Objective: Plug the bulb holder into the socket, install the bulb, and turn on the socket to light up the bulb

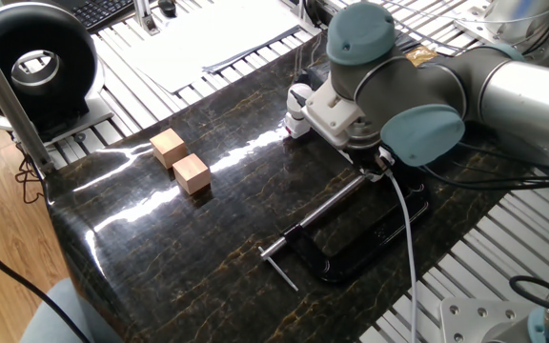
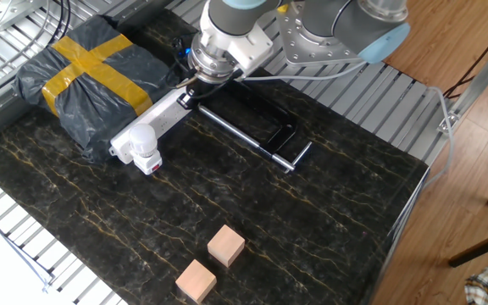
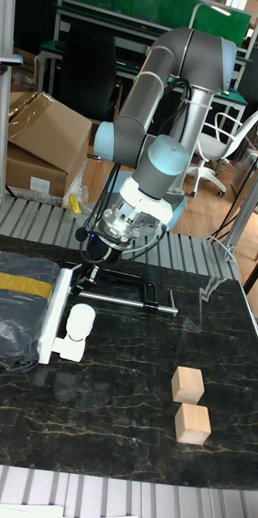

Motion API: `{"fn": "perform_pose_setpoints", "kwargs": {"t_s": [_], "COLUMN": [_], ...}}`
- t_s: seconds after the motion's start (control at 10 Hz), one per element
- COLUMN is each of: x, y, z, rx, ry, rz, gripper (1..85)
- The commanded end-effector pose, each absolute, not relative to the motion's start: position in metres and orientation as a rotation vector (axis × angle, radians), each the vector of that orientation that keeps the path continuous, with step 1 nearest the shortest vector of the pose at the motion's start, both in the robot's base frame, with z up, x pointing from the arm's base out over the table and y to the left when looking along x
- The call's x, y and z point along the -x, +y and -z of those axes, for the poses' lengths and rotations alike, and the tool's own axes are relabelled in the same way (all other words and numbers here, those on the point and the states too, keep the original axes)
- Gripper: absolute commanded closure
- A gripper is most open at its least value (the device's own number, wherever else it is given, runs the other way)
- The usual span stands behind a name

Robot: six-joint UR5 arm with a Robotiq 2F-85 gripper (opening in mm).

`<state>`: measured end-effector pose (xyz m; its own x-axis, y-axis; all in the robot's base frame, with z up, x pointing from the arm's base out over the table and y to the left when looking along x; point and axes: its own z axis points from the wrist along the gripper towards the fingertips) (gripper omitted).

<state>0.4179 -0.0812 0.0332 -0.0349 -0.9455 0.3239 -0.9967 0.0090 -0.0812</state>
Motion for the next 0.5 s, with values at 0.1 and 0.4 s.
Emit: {"fn": "perform_pose_setpoints", "kwargs": {"t_s": [0.1,0.4], "x": [-0.4188,-0.4167], "y": [-0.0852,-0.0924], "z": [-0.0337,-0.0348], "rx": [-2.045,-2.031], "ry": [-2.099,-2.078], "rz": [-0.442,-0.458], "gripper": [84.3,84.3]}}
